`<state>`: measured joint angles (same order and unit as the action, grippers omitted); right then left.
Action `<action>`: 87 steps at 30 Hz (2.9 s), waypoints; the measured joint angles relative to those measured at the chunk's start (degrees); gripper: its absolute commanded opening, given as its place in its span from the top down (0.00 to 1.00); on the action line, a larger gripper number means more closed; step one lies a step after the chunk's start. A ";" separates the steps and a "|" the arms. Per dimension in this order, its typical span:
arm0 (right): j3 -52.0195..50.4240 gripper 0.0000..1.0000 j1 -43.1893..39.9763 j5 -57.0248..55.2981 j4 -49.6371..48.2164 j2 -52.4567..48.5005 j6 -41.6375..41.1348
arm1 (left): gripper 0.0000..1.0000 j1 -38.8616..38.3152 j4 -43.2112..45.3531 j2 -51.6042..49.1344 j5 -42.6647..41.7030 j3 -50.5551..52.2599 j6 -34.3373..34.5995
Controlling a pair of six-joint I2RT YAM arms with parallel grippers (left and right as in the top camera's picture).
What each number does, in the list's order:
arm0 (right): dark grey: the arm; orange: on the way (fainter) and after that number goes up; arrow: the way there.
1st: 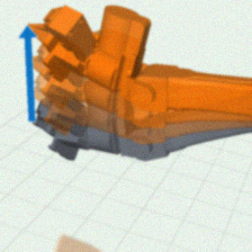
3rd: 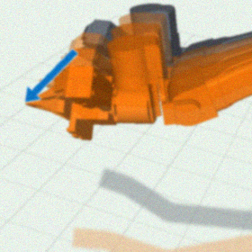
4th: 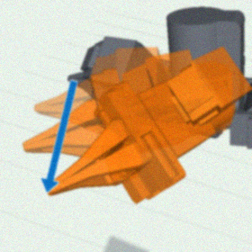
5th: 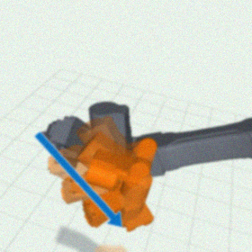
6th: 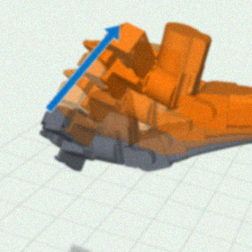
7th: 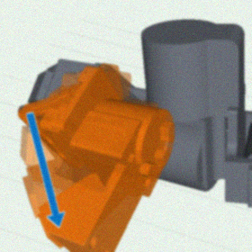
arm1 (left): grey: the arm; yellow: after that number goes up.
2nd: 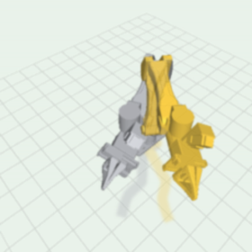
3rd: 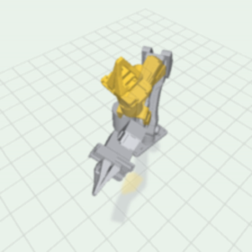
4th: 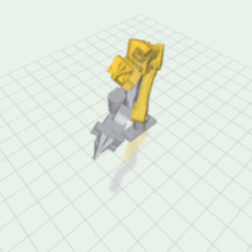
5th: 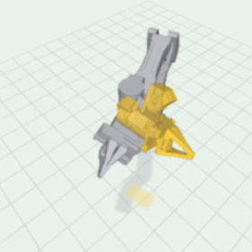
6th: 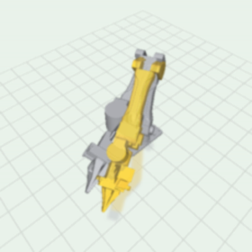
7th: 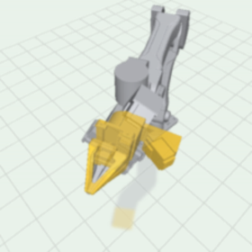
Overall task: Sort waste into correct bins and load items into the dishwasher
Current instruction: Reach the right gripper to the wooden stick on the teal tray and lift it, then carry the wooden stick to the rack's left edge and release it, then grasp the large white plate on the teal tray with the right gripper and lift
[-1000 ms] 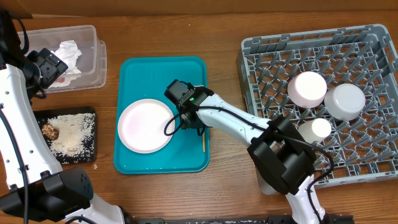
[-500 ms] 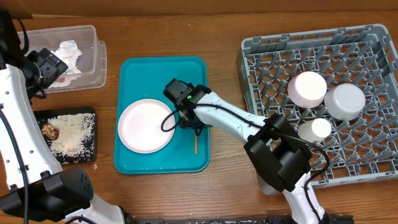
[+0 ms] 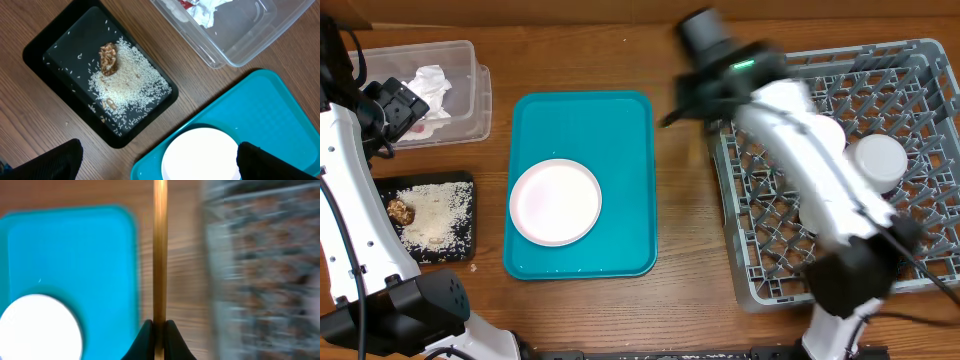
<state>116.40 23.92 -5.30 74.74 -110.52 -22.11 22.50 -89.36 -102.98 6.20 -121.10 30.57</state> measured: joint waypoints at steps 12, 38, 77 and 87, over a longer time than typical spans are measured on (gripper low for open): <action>-9.86 0.89 -17.14 16.52 -1.84 0.26 18.32 | 0.00 0.00 0.00 0.00 0.00 0.00 0.00; -16.72 0.54 -2.36 27.36 -14.27 4.11 5.22 | 0.00 0.00 0.00 0.00 0.00 0.00 0.00; -19.71 0.90 23.74 10.38 -26.18 -17.27 -23.87 | 0.00 0.00 0.00 0.00 0.00 0.00 0.00; -16.37 0.96 21.27 10.45 -17.62 -16.92 -22.34 | 0.00 0.00 0.00 0.00 0.00 0.00 0.00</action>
<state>100.03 45.19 5.15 57.12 -127.44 -44.45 22.50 -89.36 -102.98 6.20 -121.10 30.57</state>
